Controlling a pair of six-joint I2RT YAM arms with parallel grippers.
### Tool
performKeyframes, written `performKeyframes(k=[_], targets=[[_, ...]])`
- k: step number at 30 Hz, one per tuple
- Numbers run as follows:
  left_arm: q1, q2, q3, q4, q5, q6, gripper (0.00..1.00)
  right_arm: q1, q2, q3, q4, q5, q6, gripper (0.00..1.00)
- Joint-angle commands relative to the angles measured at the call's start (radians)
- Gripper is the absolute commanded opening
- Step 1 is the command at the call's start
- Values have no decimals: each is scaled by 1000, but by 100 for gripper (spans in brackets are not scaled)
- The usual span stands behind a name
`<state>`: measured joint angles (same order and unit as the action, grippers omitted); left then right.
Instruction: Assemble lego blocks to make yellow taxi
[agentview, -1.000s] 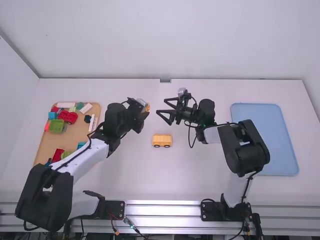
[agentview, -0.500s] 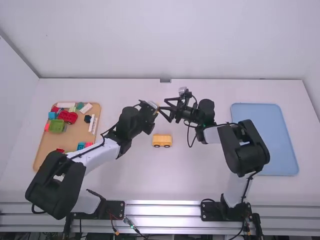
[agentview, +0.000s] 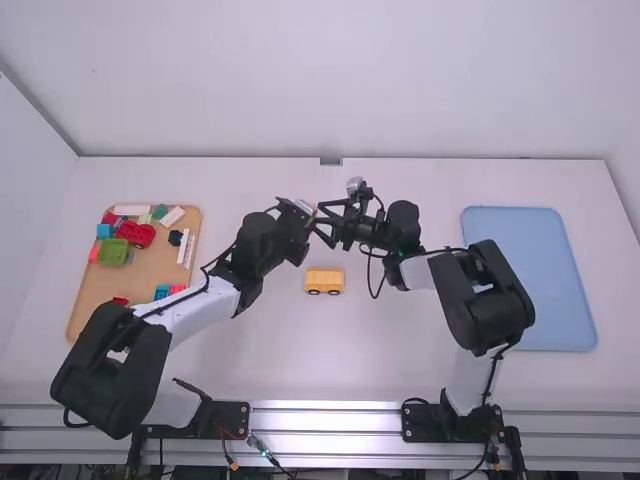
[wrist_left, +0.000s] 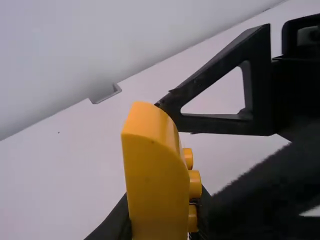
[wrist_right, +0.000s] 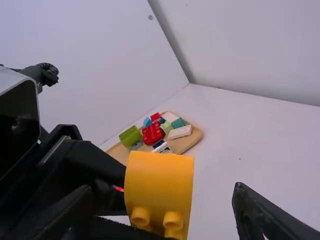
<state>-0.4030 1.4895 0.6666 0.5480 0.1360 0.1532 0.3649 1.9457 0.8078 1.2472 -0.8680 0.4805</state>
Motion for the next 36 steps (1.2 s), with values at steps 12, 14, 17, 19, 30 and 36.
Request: performKeyframes(k=[12,14,17,19,30,36], targets=[[4,63,-10,54,31,-21,2,11,9,12,28,3,-6,54],[4,75,-10,74,32,-33,2,9,9,12,27,2,-7,52],[4,76,-10,87,32,-33,2,8,9,12,16,6,-10,52],[3,76,-10,99,32,-33,2,8,9,12,0,26,-16,58],[3,76,-10,115,91,-33,2,8,9,12,-5,36,-17,47],[3,76,-10,113,92,-33,2,10,9,12,-5,36,-17,40]])
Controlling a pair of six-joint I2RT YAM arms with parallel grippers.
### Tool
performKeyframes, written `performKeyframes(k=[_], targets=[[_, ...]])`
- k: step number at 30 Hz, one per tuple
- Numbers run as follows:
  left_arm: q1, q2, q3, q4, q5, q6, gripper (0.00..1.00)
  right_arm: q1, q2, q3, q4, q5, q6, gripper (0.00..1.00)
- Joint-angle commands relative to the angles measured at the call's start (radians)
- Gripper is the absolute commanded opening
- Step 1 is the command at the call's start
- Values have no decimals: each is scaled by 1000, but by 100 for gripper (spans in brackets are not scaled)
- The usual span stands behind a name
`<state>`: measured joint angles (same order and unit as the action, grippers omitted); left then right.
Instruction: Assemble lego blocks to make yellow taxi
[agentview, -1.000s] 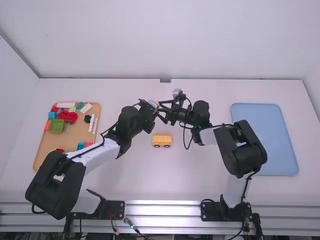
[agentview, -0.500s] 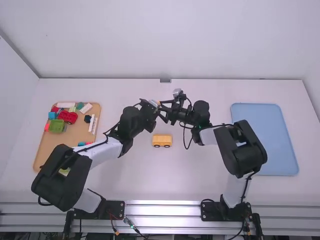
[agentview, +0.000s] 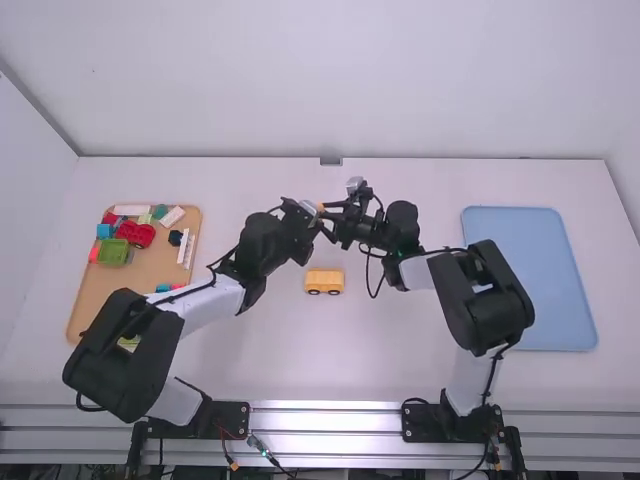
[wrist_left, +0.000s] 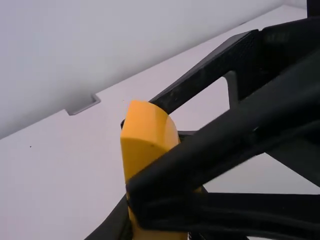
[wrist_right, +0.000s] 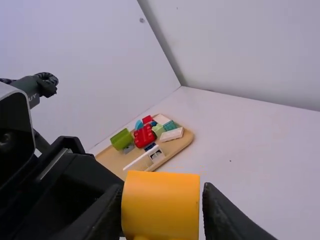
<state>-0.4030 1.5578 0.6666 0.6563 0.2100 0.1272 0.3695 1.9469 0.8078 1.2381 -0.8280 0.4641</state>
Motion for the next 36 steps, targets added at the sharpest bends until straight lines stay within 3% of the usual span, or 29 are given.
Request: performKeyframes(k=[1,2,4,6,8,9,15,16,21,24,28,31,32,36], targets=[[4,8,-10,5,17,-7,6,5,8,12,4,-5,0,40],[4,8,-10,7,18,-7,16,5,8,12,4,-4,0,39],[3,8,-10,8,18,-7,24,6,8,12,4,-4,1,38],[3,8,-10,8,17,-7,22,5,8,12,4,-4,-1,34],[3,8,-10,8,16,-7,29,5,8,12,4,-1,0,31],[4,8,-10,8,10,-7,46,5,8,12,4,-1,0,27],[3,8,-10,15,10,-6,81,5,8,12,3,21,-10,26],[4,8,-10,17,10,-7,99,5,8,12,3,27,-28,26],[4,8,-10,11,-29,-7,99,4,7,12,-48,135,-84,25],[4,5,-11,-30,-140,-7,99,-10,-3,12,-97,236,-131,22],[4,4,-10,-39,-232,-16,99,-23,-82,12,-261,330,-233,21],[17,1,-10,-33,-236,-34,99,-25,-188,44,-509,414,-345,20],[17,1,-10,-33,-236,-34,99,-25,-188,44,-509,414,-345,20],[65,-27,-5,-72,-166,-27,99,-31,-262,211,-999,471,-572,20]])
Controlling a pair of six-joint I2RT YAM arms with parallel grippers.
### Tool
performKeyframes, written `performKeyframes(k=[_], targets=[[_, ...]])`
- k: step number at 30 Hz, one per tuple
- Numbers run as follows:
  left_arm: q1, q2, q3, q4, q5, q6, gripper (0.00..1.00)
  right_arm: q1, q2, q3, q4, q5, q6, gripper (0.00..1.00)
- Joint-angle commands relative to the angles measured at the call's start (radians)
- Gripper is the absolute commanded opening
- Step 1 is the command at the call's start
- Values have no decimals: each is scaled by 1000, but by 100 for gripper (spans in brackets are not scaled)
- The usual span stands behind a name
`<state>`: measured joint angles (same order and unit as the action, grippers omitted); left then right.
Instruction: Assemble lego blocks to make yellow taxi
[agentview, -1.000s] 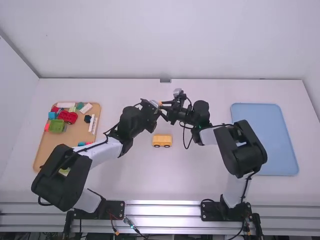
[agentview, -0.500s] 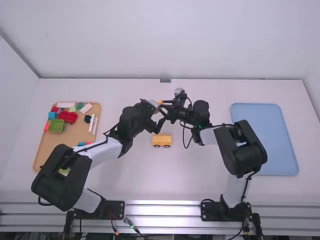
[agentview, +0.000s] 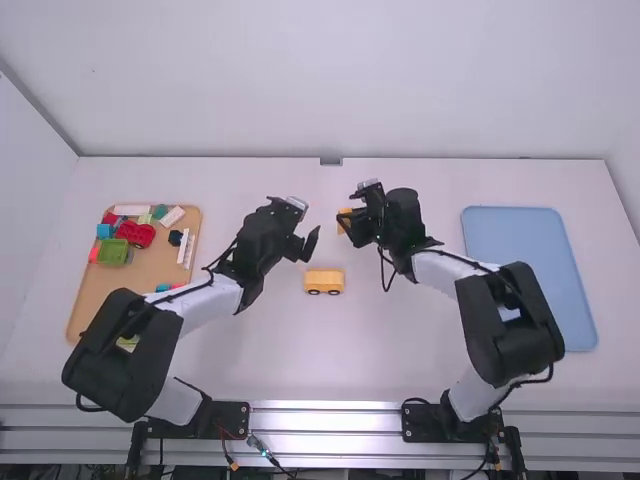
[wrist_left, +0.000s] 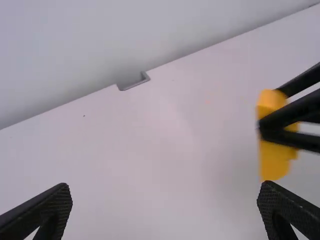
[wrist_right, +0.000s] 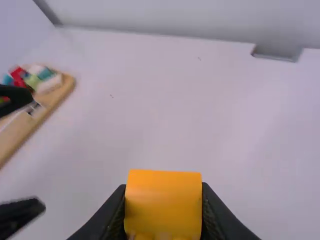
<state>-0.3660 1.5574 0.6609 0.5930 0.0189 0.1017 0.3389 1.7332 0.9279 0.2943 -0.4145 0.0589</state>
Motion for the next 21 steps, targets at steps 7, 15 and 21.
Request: performKeyframes(k=[7,15,21], targets=[[170,-50,156,-361,290,179,99,-19,-26,352,-698,58,-575,19],[302,-50,279,-559,402,315,99,8,-5,381,-1043,260,-874,28],[348,-50,282,-539,497,315,99,73,31,347,-1067,384,-961,22]])
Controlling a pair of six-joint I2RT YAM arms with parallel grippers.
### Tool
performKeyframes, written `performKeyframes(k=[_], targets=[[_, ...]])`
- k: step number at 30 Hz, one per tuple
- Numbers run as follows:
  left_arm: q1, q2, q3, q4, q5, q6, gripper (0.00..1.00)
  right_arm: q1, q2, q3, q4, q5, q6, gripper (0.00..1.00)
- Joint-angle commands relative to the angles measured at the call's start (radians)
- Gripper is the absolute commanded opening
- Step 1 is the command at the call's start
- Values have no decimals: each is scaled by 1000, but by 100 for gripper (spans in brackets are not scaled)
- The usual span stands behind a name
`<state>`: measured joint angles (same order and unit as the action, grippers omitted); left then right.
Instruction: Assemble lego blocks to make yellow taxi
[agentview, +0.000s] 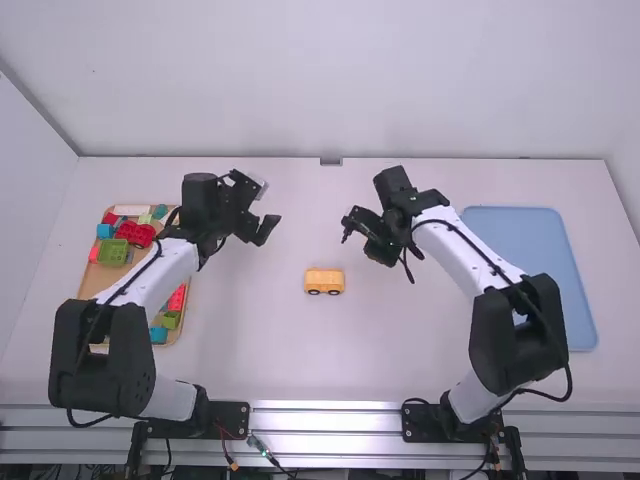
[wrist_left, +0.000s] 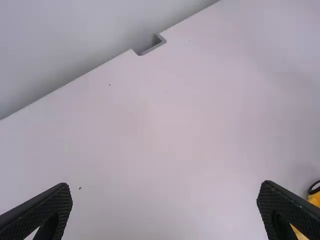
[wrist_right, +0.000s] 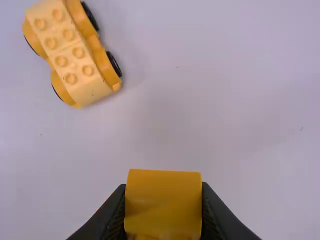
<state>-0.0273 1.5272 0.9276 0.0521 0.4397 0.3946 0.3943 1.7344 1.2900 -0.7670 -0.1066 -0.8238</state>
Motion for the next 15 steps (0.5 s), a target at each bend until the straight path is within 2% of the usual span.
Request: performKeyframes(k=[1,11,15], targets=[[12,-20,15,5,88,22,99,30,46,-21,-17,92,-109,24],[14,-20,14,5,95,22,99,66,217,-26,-32,130,-222,24],[15,-20,15,5,94,22,99,65,250,-26,-42,90,-227,31]])
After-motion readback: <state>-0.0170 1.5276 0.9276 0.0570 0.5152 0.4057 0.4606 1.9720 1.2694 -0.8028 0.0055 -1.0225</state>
